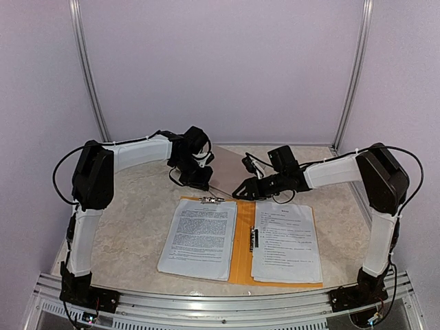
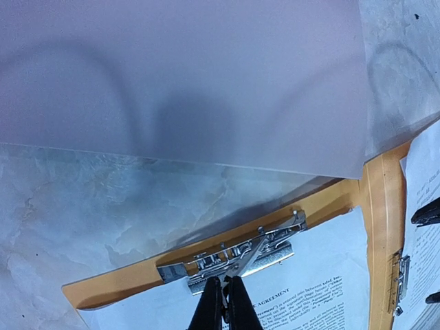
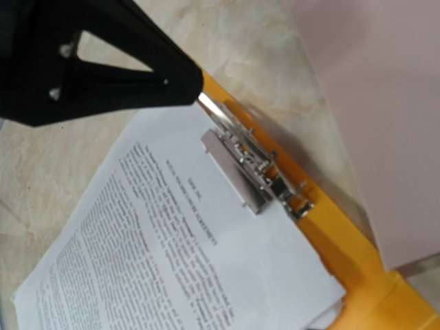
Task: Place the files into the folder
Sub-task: Clamp the file onto the spring clip on the folder.
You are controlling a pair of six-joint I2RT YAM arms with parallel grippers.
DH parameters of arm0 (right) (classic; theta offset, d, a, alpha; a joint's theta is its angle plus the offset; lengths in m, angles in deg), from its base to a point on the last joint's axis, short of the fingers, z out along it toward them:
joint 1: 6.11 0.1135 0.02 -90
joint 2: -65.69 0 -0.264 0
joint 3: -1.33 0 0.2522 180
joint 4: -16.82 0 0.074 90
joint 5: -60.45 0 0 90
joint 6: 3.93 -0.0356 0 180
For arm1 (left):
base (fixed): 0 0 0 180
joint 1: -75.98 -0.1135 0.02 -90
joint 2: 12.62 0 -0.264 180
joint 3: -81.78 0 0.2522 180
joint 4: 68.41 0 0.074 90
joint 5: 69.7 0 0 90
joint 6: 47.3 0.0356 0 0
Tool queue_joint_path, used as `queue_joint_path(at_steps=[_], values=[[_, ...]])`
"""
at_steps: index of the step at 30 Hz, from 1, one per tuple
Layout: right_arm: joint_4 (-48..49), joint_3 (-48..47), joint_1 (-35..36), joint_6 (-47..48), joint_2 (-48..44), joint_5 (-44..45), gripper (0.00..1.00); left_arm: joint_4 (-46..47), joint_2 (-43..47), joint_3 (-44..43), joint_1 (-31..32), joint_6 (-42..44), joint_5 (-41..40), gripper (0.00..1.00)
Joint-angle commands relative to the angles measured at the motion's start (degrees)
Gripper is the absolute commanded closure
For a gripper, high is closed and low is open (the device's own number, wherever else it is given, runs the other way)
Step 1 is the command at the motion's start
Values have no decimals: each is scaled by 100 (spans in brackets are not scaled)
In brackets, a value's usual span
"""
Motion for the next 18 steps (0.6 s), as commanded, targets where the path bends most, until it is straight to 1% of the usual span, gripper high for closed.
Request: queue_joint_path(at_steps=[1,5,10,14,16,18], values=[[-255,-254,82,169,142,87,50,136,37,298,-39,21,64,100],[-337,-426,124,241,189,117,50,318,113,604,-60,-17,64,100],[-773,-745,236,431,356,311,50,533,184,950,-91,-71,103,100],[-1207,-1168,346,857,637,589,53,758,252,1268,-126,-128,167,100],[-1446,-1384,403,1226,758,789,50,901,317,1457,-144,-162,222,100],[-1563,-1554,452,1622,857,915,45,997,361,1598,-177,-198,329,100]])
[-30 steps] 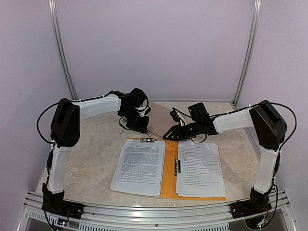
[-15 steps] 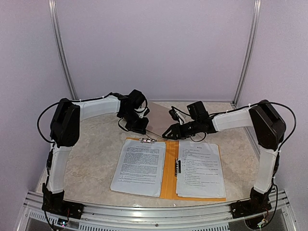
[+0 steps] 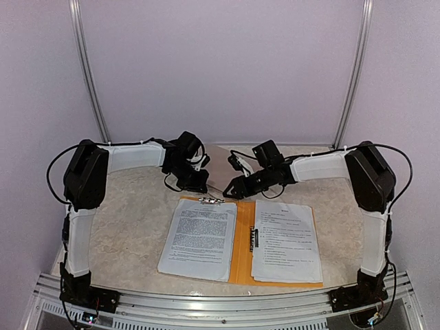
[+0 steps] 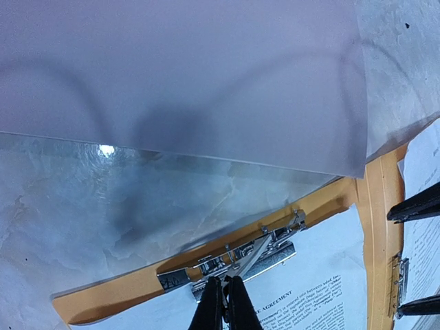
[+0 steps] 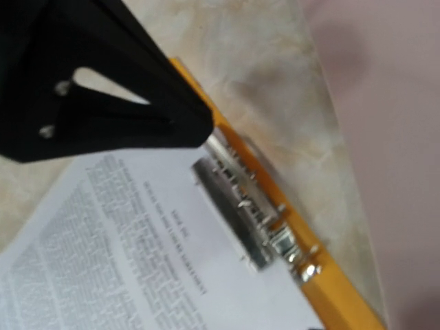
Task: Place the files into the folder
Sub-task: Clamp the file onto the spring clip on the folder.
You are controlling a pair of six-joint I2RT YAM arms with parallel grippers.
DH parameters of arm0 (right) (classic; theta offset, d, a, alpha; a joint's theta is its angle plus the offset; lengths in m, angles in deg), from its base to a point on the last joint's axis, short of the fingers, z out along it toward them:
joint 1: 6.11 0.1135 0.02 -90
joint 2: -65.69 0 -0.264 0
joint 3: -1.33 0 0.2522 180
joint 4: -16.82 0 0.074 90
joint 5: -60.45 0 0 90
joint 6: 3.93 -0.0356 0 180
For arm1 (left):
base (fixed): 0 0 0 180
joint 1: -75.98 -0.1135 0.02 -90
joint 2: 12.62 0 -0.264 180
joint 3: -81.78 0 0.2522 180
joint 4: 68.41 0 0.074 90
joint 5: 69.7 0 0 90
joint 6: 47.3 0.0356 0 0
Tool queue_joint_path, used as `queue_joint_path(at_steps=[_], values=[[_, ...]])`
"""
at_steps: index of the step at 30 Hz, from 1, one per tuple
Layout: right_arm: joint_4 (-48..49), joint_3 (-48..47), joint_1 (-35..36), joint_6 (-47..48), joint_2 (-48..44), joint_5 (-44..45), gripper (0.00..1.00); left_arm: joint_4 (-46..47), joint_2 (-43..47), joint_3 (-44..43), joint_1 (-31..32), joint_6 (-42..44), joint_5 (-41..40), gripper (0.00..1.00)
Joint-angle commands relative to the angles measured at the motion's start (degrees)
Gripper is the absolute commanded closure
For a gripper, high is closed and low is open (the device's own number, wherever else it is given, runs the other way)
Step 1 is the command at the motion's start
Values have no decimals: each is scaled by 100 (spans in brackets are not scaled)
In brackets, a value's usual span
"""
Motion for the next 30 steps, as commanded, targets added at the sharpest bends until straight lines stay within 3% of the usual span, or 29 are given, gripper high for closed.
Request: queue_joint_path(at_steps=[1,6,12,30], values=[[-620,-447,161,1097,329,504,42,-63,-32,512,-63,-88,119,100],[-947,-977,285,2026,694,840,33,144,-17,717,-138,-93,306,100],[-1224,-1540,363,2753,1114,986,29,265,-21,798,-210,-59,438,100],[-1144,-1706,363,3285,1583,543,37,397,-33,951,-290,-102,586,100]])
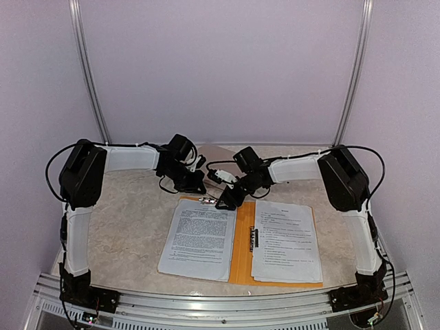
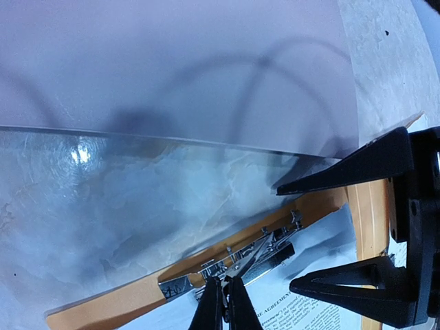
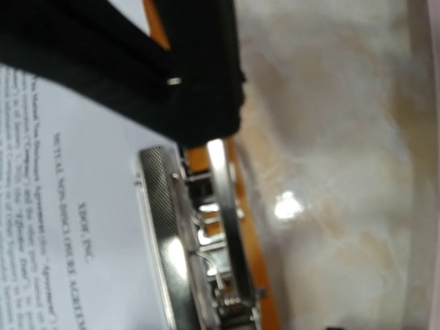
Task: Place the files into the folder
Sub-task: Clamp the file onto the spring clip on the folder.
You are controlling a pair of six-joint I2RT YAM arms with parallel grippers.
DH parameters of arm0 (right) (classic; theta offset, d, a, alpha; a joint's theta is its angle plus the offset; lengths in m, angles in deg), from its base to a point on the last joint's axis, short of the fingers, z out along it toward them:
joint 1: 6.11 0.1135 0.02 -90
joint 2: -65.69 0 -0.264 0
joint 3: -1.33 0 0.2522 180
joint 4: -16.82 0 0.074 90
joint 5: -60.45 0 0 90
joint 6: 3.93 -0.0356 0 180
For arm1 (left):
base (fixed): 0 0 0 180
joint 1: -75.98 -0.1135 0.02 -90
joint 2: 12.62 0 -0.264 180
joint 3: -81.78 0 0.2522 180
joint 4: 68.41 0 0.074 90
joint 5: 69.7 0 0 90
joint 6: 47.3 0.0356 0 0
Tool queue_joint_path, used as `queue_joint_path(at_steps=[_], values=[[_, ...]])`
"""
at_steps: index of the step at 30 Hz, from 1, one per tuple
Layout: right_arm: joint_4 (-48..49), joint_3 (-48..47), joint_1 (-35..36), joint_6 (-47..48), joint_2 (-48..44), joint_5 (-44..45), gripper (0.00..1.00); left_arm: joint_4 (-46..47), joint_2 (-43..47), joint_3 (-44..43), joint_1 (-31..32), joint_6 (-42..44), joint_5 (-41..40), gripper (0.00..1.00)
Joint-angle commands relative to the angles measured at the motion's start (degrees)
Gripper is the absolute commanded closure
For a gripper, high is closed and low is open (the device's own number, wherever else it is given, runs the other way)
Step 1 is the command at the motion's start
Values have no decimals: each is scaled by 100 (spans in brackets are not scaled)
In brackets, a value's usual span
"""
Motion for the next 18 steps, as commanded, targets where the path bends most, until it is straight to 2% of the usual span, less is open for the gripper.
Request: queue_joint_path(at_steps=[1,18], values=[[-106,-97,42,140,155,-90,37,-406,-185,296,-4,-39,-138,100],[262,87,49,112,297,-89,58,-215,-148,618,-47,-91,-111,100]])
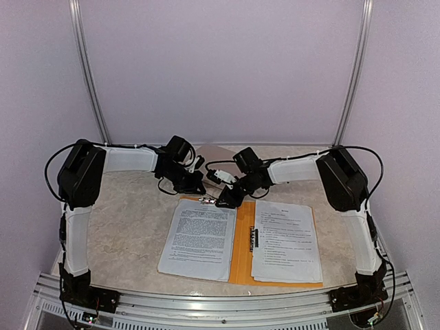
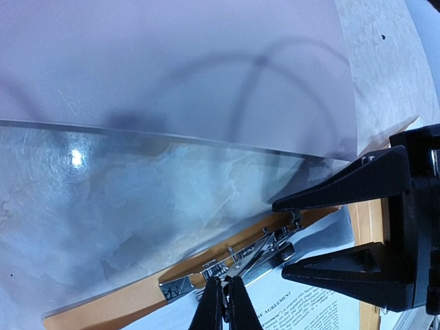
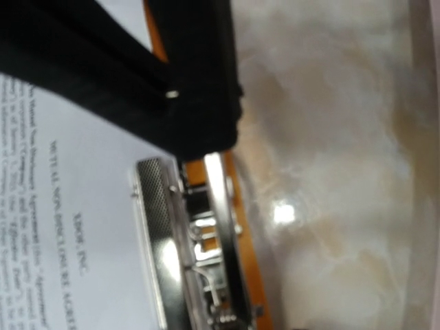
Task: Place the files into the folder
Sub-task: Clamp the file onto the spring clip on the folder.
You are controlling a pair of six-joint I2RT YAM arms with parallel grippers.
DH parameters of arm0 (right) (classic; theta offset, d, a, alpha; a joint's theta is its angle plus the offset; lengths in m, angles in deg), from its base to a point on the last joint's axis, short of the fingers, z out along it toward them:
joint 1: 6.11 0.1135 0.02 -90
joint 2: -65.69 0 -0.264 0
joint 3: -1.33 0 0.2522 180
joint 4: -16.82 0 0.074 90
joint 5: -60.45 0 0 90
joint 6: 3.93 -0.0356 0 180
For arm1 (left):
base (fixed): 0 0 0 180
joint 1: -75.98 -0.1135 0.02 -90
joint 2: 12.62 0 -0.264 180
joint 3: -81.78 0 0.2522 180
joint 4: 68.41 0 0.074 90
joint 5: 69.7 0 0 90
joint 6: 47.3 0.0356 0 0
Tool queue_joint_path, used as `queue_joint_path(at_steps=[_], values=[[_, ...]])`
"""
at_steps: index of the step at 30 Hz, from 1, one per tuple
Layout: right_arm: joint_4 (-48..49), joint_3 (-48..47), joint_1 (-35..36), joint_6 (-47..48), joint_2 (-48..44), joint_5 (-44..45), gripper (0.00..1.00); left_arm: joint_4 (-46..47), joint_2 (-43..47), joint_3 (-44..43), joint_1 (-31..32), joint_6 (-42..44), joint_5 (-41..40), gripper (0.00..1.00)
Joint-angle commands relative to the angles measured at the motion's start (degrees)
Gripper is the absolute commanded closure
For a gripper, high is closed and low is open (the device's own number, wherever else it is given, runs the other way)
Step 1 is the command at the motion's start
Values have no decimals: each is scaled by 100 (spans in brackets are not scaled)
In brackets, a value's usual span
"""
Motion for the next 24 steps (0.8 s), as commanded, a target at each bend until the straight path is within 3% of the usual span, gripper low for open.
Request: queue_joint_path(at_steps=[1,22,24], values=[[109,93,50,-17,247,-34,60,-495,-216,386,-2,-2,-231,100],[-23,445,43,-74,208,343,100,-490,-181,1119,-166,-328,-443,100],[-86,434,42,-82,218,359,100,-492,-181,1169,-181,-342,-525,100]])
